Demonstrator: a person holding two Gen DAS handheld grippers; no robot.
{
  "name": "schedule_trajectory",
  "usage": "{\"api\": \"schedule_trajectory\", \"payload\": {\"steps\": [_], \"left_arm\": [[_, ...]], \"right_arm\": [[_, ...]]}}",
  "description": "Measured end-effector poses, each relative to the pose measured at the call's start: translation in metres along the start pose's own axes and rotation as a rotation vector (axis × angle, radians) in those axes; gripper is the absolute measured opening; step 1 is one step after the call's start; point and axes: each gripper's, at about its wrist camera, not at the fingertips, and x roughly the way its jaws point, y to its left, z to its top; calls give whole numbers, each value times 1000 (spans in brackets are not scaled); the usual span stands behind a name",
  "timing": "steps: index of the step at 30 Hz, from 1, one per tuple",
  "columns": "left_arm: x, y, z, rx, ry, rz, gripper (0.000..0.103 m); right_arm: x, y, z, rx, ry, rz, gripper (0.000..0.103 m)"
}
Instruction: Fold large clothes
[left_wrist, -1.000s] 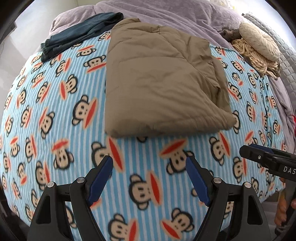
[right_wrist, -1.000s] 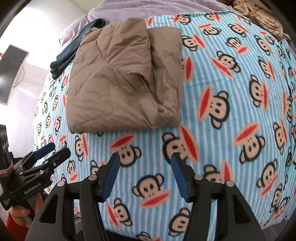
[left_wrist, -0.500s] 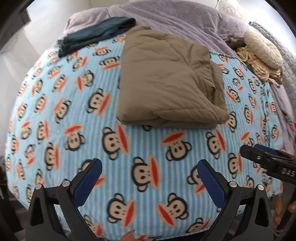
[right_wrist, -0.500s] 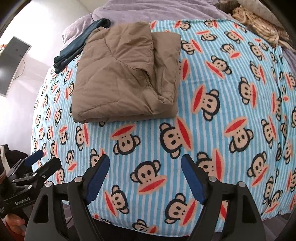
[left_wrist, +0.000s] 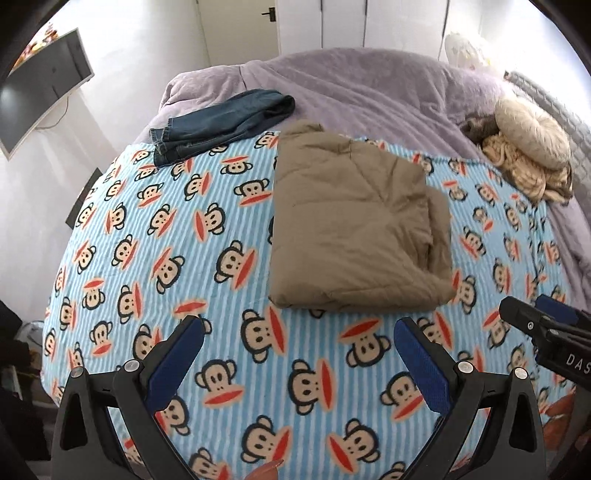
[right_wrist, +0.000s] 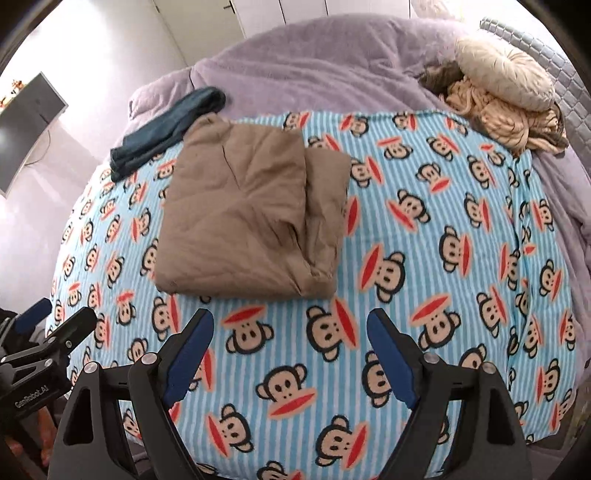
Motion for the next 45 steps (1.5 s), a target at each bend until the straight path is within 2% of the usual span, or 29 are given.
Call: {"api": "schedule_trajectory", "payload": {"steps": [9,14,21,45], "left_arm": [[-28,0,5,-21,-54,-4,103],[-36,-3,7,-2,-73,37,103],[-37,1,7,-35,-62,33,103],[-32,2,10,-34,-58,46,103]], "right_arm": [[-37,11,11,-8,-75,-34,87],[-43,18,15,-25,-102,-58,87],[-41,18,14,-8,-87,-53,87],[-41,14,15,2,-96,-60,87]]}}
